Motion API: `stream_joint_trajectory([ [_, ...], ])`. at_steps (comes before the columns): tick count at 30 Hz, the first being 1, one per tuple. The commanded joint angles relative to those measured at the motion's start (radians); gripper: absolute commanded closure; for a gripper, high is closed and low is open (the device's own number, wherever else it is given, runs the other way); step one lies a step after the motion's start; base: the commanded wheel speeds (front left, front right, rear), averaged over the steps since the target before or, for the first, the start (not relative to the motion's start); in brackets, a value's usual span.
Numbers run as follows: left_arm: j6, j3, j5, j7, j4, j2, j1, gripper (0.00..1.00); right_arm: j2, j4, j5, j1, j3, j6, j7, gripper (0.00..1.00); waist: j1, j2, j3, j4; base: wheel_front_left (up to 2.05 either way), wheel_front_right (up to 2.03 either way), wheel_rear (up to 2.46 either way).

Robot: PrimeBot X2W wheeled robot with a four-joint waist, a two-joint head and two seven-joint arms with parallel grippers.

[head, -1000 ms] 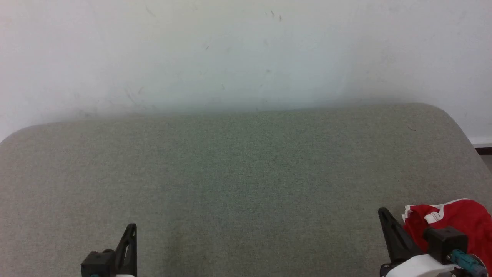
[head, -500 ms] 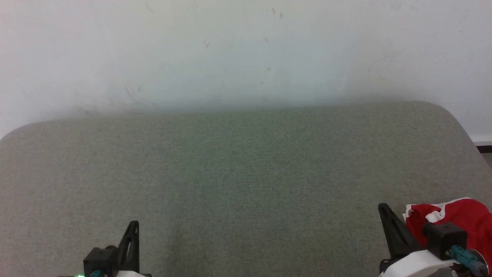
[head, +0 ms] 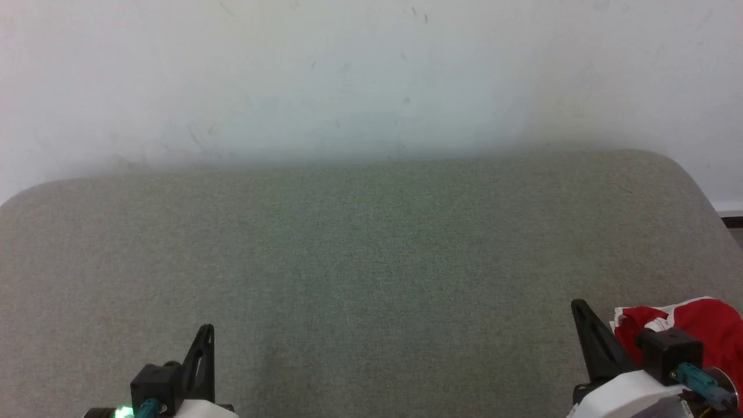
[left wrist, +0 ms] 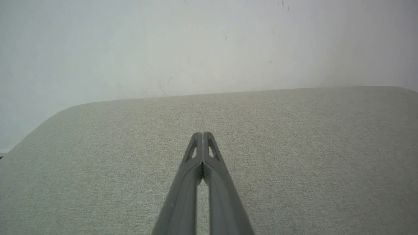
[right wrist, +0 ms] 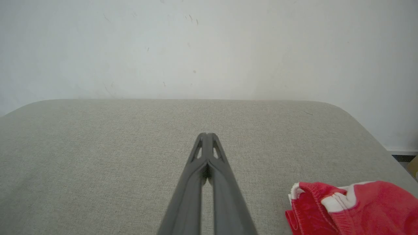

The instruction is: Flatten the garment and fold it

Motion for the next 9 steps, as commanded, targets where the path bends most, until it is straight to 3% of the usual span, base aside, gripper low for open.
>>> stream_joint_trajectory([
  [1,-0.004,0.003,0.013,0.003,-0.008,-0.005,-0.021,1.00,0.001,0.004,-0.007,-0.014,0.000,0.000,0.000,1.00,0.0000,-0.0001,0.001,0.000,0.00,0.00,0.00],
  [9,-0.005,0.005,0.021,0.015,-0.014,-0.013,-0.032,1.00,0.001,0.007,-0.018,-0.026,-0.001,0.000,0.000,1.00,0.0000,-0.0001,0.006,0.001,0.00,0.00,0.00],
])
